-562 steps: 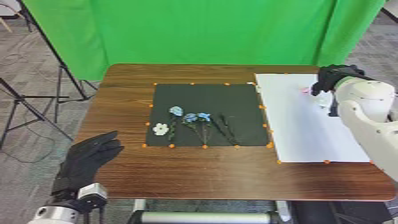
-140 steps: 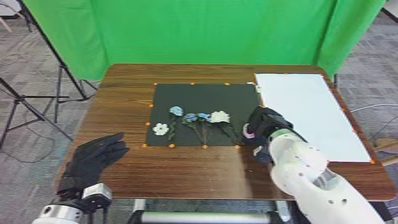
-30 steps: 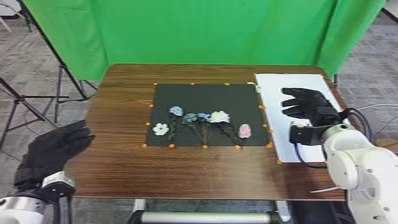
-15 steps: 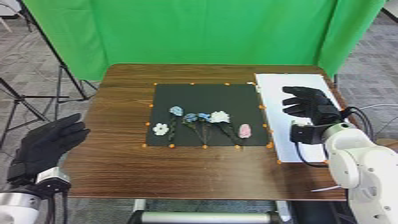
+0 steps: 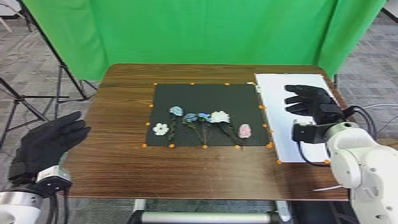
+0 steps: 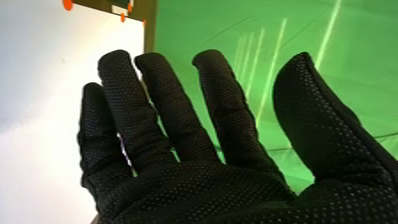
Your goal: Arrange flowers
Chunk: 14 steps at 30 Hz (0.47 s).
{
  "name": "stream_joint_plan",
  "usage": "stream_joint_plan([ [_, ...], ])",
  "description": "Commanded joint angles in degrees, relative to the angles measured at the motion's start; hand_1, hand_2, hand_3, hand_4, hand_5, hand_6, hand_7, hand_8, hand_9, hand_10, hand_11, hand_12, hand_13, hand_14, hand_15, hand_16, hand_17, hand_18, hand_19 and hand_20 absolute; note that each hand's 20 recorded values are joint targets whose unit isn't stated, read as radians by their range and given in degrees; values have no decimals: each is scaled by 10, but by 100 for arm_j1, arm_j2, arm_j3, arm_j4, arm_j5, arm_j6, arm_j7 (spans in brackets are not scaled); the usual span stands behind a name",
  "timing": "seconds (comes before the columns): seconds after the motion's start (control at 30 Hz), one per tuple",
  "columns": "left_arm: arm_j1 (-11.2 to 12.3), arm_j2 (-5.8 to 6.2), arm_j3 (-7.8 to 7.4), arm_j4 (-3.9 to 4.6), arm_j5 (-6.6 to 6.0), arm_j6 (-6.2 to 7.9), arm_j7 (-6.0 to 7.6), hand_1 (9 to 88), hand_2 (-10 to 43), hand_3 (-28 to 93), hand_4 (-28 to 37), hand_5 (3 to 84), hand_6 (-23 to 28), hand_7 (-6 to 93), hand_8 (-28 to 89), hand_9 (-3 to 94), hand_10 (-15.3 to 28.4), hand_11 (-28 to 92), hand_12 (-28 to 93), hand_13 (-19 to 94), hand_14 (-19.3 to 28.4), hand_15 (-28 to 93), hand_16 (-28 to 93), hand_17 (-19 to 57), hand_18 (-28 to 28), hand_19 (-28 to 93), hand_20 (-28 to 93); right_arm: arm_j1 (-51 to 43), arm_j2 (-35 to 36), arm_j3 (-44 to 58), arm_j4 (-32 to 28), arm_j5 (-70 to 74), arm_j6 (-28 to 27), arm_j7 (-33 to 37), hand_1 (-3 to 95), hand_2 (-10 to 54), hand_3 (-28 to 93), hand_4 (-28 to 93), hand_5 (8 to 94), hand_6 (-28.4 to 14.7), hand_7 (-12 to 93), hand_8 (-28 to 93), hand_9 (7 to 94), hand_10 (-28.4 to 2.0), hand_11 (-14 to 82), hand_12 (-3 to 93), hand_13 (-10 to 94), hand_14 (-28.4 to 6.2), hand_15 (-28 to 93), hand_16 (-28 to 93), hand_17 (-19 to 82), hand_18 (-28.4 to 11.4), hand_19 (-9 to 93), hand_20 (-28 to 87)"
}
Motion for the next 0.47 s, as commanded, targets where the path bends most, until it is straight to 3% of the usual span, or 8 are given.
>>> stream_joint_plan([
  [0.03, 21, 4, -29, 16, -44, -31, 7, 302, 56, 772, -101, 483, 141, 106, -75, 410, 223, 349, 98, 304, 284, 584, -112, -71, 263, 668, 21, -74, 38, 11, -47, -59, -1, -56, 174, 115, 887, -266, 482, -38, 154, -118, 501, -204, 187, 153, 344, -222, 529, 110, 48, -225, 605, 230],
  [0.27, -72, 20, -23, 53, -13, -45, -119, 301, 56, 773, -101, 483, 142, 107, -75, 409, 224, 348, 98, 304, 284, 584, -112, -71, 262, 671, 15, -170, 8, 62, -83, -57, 4, -82, 174, 115, 887, -266, 483, -38, 154, -118, 502, -205, 187, 153, 344, -222, 529, 110, 48, -225, 605, 230],
  [0.3, -17, 41, -34, 40, -35, -19, -49, 301, 56, 773, -101, 483, 142, 107, -75, 409, 224, 349, 99, 304, 284, 584, -112, -71, 262, 671, 15, -141, 10, 39, -68, -61, 6, -91, 174, 115, 887, -266, 483, -38, 154, -118, 502, -204, 188, 153, 344, -222, 529, 110, 48, -225, 605, 230],
  [0.4, -81, 15, -31, 57, 2, -43, -131, 302, 56, 773, -101, 483, 142, 107, -74, 409, 225, 351, 99, 302, 284, 585, -112, -71, 260, 675, 14, -181, 14, 58, -104, -64, 40, -78, 174, 115, 887, -266, 483, -38, 155, -119, 502, -204, 187, 152, 343, -222, 529, 110, 48, -225, 605, 230],
  [0.47, -41, 64, 5, 68, -60, 37, -49, 301, 56, 774, -102, 483, 142, 107, -75, 409, 225, 351, 99, 302, 284, 586, -111, -71, 260, 675, 14, -143, 3, 54, -93, -53, -23, -78, 174, 115, 888, -266, 482, -37, 155, -119, 502, -205, 187, 152, 344, -222, 529, 110, 48, -225, 605, 230],
])
